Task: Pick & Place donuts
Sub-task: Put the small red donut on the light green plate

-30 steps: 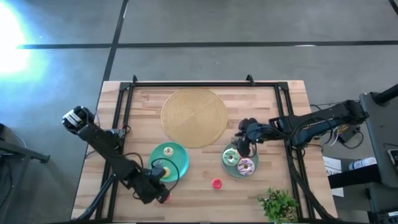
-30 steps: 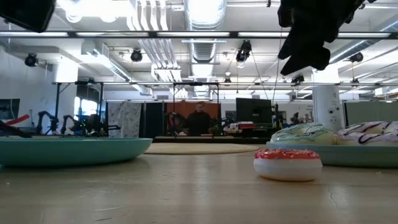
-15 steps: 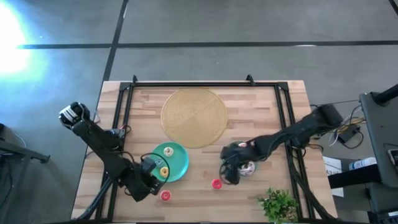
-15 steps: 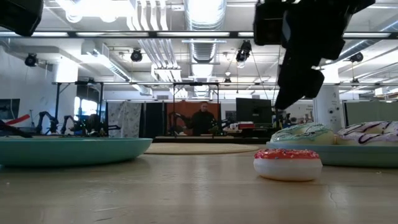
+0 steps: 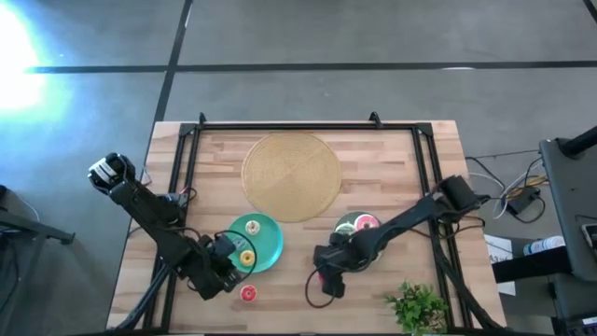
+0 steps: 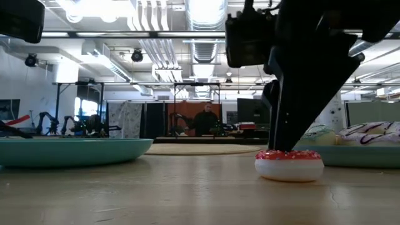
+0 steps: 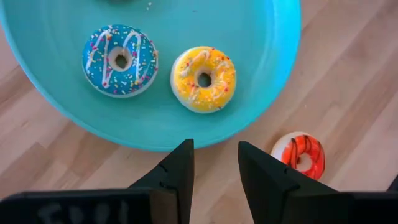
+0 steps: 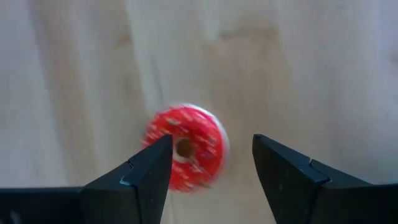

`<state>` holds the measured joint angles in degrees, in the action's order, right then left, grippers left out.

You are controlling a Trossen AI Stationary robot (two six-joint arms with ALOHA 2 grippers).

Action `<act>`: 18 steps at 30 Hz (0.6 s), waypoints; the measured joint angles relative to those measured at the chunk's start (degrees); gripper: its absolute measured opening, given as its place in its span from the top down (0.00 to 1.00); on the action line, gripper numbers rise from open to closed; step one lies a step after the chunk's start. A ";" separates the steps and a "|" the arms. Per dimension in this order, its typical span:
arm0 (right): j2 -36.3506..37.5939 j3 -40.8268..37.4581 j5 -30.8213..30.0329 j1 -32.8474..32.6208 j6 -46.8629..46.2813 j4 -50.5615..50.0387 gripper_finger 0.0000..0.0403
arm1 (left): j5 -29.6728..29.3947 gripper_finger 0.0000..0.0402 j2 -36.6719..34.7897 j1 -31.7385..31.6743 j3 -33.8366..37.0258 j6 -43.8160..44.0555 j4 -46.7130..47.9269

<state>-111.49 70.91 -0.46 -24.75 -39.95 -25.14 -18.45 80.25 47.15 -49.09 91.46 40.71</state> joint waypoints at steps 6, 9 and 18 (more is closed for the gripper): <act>-3.54 4.59 1.72 -0.14 2.63 -4.55 0.47 | -0.04 0.76 -0.04 0.05 0.01 -1.40 -0.51; -4.76 4.93 3.88 -0.22 5.97 -4.71 0.47 | -0.56 0.76 -0.04 0.05 0.03 0.46 -0.51; -4.78 4.44 6.22 1.43 7.05 -3.94 0.71 | -0.94 0.76 -0.04 0.05 0.07 5.21 -1.56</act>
<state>-116.27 75.35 5.76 -23.33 -32.90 -29.08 -19.39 80.20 47.20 -49.02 96.67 39.15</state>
